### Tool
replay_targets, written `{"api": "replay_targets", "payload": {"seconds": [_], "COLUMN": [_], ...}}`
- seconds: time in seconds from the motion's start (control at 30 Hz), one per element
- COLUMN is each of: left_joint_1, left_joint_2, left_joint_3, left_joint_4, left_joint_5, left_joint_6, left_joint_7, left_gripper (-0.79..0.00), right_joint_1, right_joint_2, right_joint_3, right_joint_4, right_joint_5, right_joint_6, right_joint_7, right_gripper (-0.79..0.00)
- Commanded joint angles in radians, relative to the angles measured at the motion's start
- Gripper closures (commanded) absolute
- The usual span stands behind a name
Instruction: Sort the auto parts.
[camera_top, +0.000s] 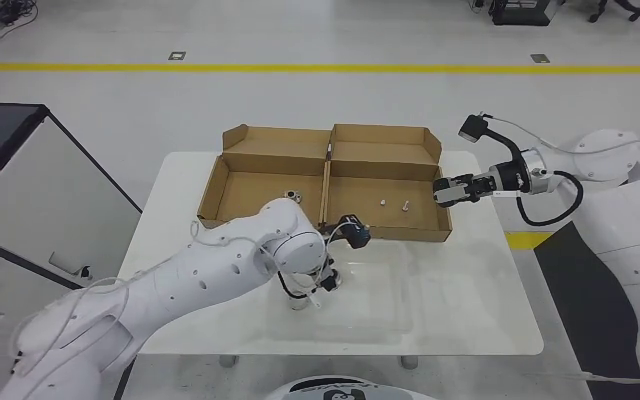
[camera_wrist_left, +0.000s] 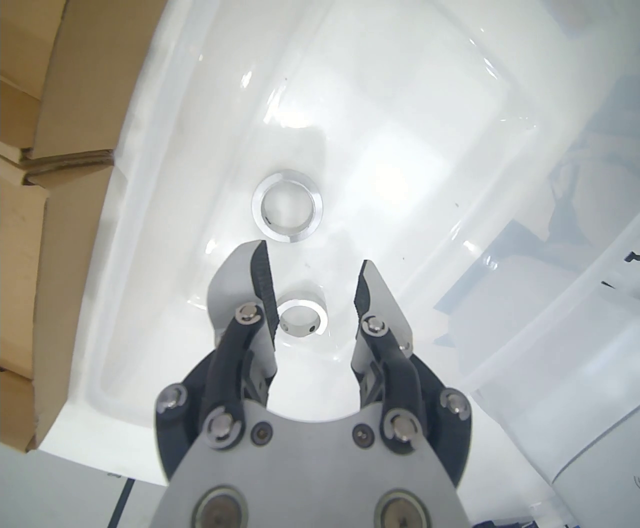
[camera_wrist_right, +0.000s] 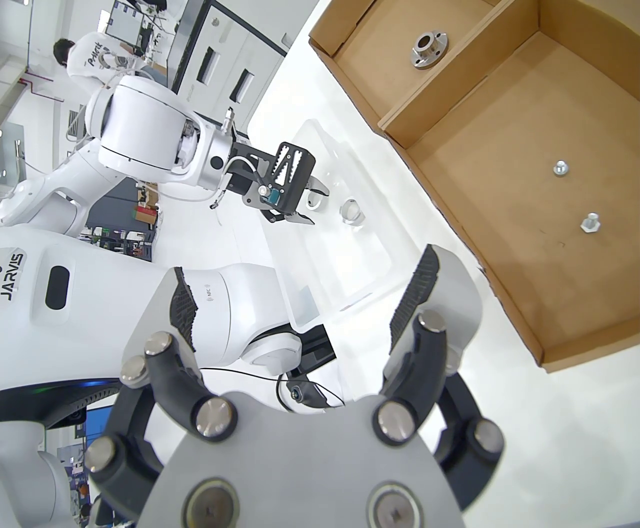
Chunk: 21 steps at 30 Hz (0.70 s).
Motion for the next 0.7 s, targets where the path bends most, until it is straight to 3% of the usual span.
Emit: {"api": "replay_targets", "payload": {"seconds": [0.0,0.33,0.67], "left_joint_1": [0.000,-0.009,0.001], "left_joint_2": [-0.009,-0.047,-0.069], "left_joint_3": [0.010,0.041,0.052], "left_joint_4": [0.019,0.089,0.125], "left_joint_5": [0.008,0.047,0.105], "left_joint_6": [-0.007,-0.025,-0.050], "left_joint_7": [0.008,0.027,0.050], "left_gripper": [-0.397,-0.354,-0.369], "right_joint_1": [0.000,0.000,0.000], "right_joint_2": [0.000,0.000,0.000], "right_joint_3": [0.000,0.000,0.000], "right_joint_4": [0.000,0.000,0.000], "right_joint_5": [0.000,0.000,0.000], "right_joint_6": [0.000,0.000,0.000], "right_joint_7": [0.000,0.000,0.000], "right_gripper": [-0.785,-0.785,-0.785]}}
